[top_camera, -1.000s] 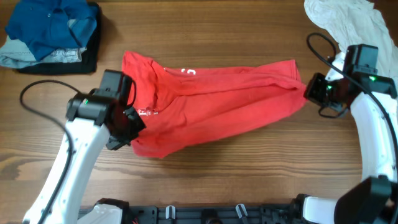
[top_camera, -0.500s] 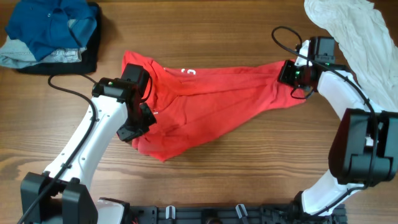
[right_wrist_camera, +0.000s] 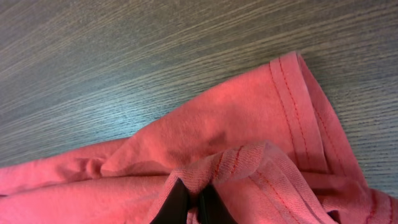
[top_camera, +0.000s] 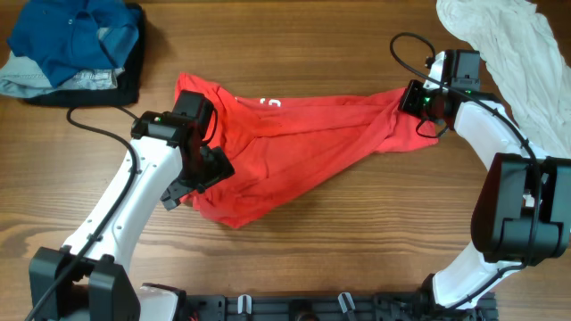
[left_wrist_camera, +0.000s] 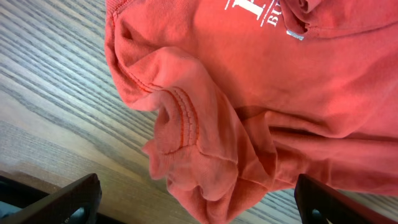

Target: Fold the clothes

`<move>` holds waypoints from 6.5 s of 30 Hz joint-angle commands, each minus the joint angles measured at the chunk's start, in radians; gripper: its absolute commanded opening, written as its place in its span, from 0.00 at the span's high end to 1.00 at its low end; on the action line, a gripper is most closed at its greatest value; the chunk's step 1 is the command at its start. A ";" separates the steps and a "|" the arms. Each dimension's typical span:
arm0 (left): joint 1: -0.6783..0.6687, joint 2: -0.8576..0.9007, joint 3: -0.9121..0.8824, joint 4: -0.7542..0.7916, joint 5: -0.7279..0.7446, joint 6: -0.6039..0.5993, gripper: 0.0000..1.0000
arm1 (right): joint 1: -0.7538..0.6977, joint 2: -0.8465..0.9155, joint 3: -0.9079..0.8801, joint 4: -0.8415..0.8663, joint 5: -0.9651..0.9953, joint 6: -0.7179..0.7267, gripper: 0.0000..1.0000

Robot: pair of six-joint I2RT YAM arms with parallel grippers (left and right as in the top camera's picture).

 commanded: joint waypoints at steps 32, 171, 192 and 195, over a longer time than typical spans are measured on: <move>-0.509 -0.110 -0.397 0.341 -0.152 -0.218 0.19 | 0.001 0.014 0.002 0.002 0.007 0.010 0.96; 0.013 0.157 0.125 0.650 -0.211 0.332 0.00 | -0.081 0.234 0.145 -0.209 0.046 -0.336 0.24; 0.026 0.157 0.125 0.642 -0.289 0.332 0.00 | -0.231 0.178 0.428 -0.480 -0.028 -0.328 0.96; 0.034 0.157 0.125 0.634 -0.289 0.332 0.00 | -0.180 0.172 0.481 -0.551 -0.028 -0.325 0.96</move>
